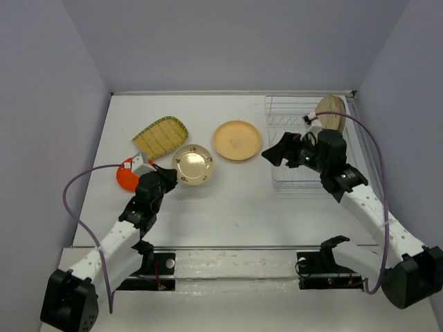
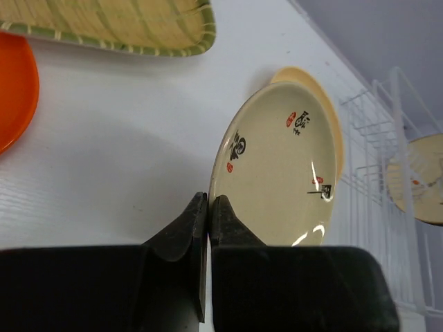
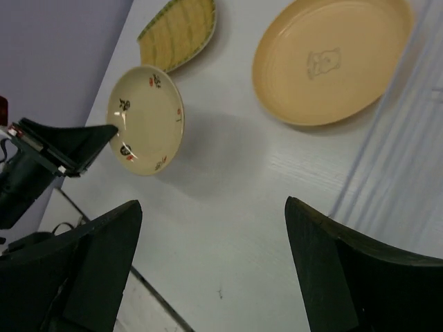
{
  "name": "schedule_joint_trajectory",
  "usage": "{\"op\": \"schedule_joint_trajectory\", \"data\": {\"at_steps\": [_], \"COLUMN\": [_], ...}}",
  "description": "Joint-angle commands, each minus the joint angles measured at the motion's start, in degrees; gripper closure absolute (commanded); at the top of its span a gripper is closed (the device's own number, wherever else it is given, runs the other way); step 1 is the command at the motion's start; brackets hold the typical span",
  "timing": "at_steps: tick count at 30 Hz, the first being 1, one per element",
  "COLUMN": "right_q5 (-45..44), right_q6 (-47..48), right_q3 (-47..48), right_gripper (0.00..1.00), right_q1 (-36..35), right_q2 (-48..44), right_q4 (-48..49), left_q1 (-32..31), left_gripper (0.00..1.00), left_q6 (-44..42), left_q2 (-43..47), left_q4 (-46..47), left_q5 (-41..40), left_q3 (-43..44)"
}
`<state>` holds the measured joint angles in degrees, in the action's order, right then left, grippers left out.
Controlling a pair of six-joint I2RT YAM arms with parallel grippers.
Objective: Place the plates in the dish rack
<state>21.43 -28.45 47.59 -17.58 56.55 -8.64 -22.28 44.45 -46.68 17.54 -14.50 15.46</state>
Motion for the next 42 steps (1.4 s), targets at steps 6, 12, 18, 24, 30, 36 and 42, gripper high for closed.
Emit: {"op": "schedule_joint_trajectory", "data": {"at_steps": [6, 12, 18, 24, 30, 36, 42], "right_q5": [0.4, 4.2, 7.3, -1.1, -25.8, -62.4, -68.6], "right_q6": [0.8, 0.5, -2.0, -2.4, 7.7, 21.1, 29.1], "right_q3": [10.1, 13.6, 13.4, 13.4, 22.4, 30.0, 36.0], "right_gripper": [0.09, 0.09, 0.33, 0.93, 0.93, 0.93, 0.93], "right_q1": [-15.1, -18.2, -19.3, -19.3, -9.4, -4.1, 2.6], "right_q2": [14.3, 21.4, 24.7, 21.8, 16.9, 21.2, 28.4], "right_q4": [3.1, 4.8, 10.2, 10.1, -5.7, -12.1, -11.6], "left_q1": [-0.2, -0.5, -0.7, -0.8, -0.8, -0.5, 0.9], "left_gripper": [0.94, 0.94, 0.94, 0.63, 0.11, 0.11, 0.12], "left_q6": [-6.9, -8.4, -9.5, -13.1, -26.9, -27.7, -28.4], "left_q2": [15.0, 12.4, 9.8, 9.4, 11.2, 14.2, 13.3], "left_q4": [-6.1, -3.5, -2.8, -9.0, -23.6, -22.6, -21.6], "left_q5": [17.6, 26.7, 31.7, 32.5, 23.8, 20.2, 21.8], "left_q3": [7.5, 10.7, 13.0, 19.1, 27.1, 21.7, 21.8]}}
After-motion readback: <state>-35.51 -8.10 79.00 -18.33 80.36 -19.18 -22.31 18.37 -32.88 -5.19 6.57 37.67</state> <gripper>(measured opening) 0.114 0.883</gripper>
